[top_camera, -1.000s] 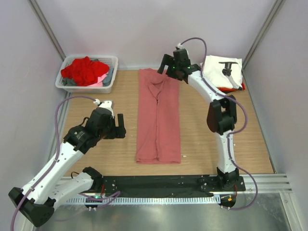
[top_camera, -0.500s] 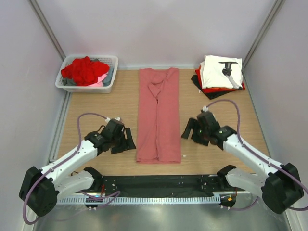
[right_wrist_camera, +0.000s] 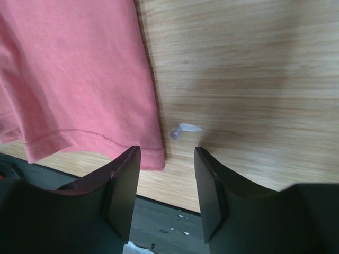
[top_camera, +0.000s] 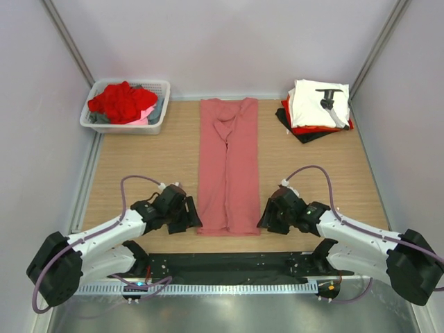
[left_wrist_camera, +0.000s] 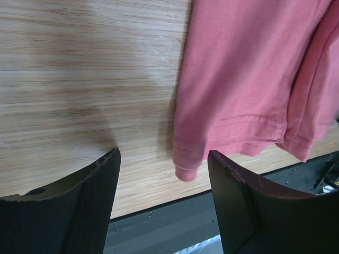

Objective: Fold and stack the t-shirts
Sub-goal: Fold the tshirt

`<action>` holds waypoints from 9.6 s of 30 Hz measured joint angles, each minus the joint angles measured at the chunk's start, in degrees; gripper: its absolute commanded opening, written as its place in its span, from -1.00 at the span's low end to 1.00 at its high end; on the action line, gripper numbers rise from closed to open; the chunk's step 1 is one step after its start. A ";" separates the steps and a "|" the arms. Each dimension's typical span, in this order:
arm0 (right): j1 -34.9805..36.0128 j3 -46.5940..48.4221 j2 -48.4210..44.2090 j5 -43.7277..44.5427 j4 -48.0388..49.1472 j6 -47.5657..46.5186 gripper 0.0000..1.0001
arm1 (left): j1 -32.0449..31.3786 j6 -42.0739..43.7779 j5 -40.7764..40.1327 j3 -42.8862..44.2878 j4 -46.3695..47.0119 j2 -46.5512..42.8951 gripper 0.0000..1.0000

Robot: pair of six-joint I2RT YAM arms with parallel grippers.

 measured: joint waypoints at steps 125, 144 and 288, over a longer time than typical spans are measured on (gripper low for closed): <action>-23.43 34.86 49.83 -26.82 15.04 -21.75 -0.69 | 15.85 22.34 11.13 45.92 -8.76 48.57 -0.25; -23.87 23.96 43.10 -25.33 22.93 -19.89 -0.78 | 13.20 21.31 7.76 40.48 -5.01 45.72 -0.35; -24.39 54.49 27.50 -10.27 -13.57 -24.63 -0.98 | 12.13 19.74 3.30 62.34 -24.02 37.20 -0.97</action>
